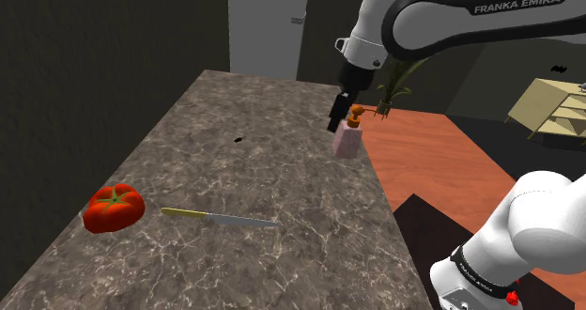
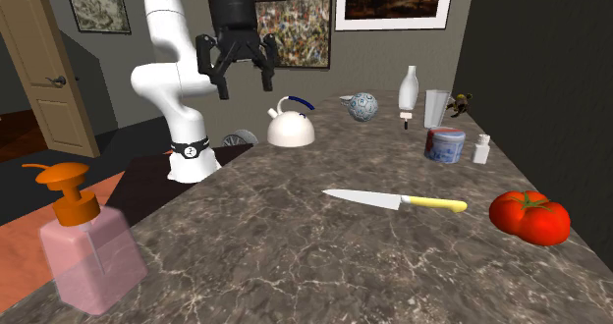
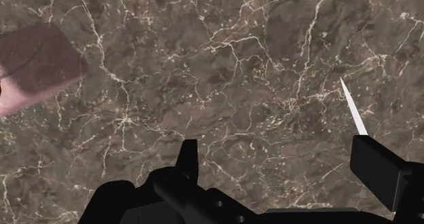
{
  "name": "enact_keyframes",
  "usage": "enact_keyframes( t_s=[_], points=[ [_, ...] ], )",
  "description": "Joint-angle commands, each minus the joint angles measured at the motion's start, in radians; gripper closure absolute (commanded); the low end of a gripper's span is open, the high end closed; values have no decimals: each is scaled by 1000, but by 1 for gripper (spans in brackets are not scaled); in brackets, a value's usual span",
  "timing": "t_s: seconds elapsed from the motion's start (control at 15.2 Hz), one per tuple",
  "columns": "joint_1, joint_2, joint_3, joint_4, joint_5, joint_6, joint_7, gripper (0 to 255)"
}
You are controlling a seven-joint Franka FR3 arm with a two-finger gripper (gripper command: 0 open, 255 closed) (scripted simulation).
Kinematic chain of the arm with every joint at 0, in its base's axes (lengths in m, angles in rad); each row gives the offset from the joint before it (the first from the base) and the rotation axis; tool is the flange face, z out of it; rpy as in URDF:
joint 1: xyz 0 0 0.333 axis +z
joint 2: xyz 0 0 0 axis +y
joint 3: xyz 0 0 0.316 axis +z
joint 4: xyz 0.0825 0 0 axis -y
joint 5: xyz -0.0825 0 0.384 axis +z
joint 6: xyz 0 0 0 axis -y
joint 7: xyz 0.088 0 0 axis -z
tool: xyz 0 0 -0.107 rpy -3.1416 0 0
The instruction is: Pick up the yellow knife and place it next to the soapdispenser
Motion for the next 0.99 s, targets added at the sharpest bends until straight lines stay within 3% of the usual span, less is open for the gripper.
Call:
enact_keyframes(
  t_s=[0.0,0.46,0.92],
  points=[
    [15,55,25,21,-4,32,5,0],
    [60,271,103,115,-52,140,35,0],
    [119,501,161,249,-146,210,84,0]
  ],
)
